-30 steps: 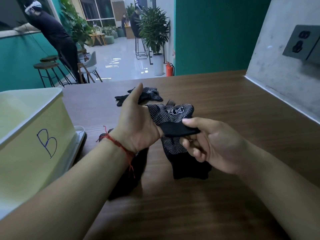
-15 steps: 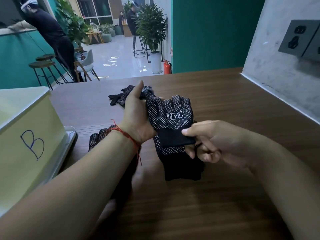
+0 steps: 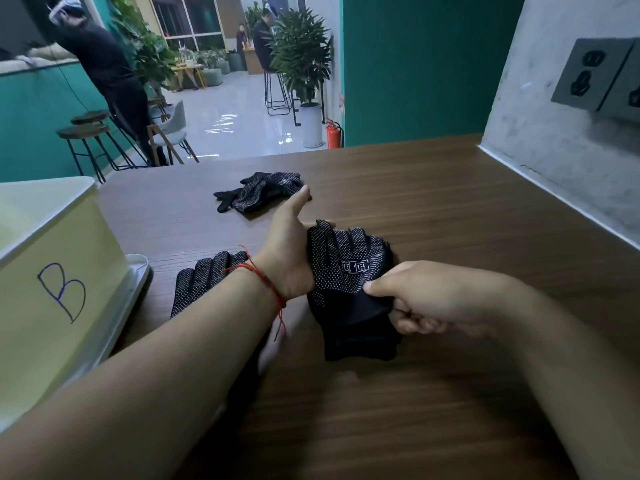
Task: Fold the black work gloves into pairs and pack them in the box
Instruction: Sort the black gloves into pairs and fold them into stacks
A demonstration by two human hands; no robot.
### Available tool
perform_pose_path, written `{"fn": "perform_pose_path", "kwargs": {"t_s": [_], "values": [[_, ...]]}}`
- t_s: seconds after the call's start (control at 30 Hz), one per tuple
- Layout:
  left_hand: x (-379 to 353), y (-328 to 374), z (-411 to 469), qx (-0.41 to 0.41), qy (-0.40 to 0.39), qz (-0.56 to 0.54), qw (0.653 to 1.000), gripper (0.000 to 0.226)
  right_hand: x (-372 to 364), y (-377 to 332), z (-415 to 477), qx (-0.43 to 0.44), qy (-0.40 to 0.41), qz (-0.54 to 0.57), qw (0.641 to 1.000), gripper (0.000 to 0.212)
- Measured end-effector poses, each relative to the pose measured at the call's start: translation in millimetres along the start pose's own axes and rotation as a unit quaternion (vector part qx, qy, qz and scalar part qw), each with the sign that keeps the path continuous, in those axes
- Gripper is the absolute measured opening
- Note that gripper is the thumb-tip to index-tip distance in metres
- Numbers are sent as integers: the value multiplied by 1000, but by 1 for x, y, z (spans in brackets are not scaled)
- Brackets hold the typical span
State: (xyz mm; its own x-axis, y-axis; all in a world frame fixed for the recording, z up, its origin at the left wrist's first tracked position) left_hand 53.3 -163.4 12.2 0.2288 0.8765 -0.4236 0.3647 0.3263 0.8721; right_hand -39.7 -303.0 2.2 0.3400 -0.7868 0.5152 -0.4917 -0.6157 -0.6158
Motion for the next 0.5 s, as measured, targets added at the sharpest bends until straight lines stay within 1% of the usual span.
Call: {"fn": "perform_pose_path", "kwargs": {"t_s": [0.07,0.13,0.27,0.37,0.43,0.47,0.5], "values": [[1,3,2,-3,15,9,1000,82,-1,2,1,-6,-5,0,1000,34],[0,3,5,-8,11,29,999,85,-1,4,2,-15,-7,-5,1000,35],[3,-3,10,1,-2,34,999,82,-2,6,4,-26,-1,-22,999,35],[6,-1,18,-16,23,68,997,73,0,5,6,-28,14,-30,999,41],[7,8,19,-80,53,154,983,71,2,5,6,-27,14,-33,999,41],[10,14,20,-125,55,226,964,73,1,5,6,-27,11,-37,999,41],[12,21,20,-172,41,312,933,72,1,4,5,-26,8,-42,999,40]]}}
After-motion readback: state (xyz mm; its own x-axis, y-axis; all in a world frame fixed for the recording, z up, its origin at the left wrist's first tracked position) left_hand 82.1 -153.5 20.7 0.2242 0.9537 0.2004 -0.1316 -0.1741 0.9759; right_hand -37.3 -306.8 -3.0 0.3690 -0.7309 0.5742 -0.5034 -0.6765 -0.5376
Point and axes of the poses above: each hand's wrist, its own z-axis towards the middle knuckle, its own x-axis out of the back of the hand, y = z × x, the point moved 5 cm from there along z, towards the middle knuckle, and after that the axes turned 12 degrees about -x, right-handed, at the moved point
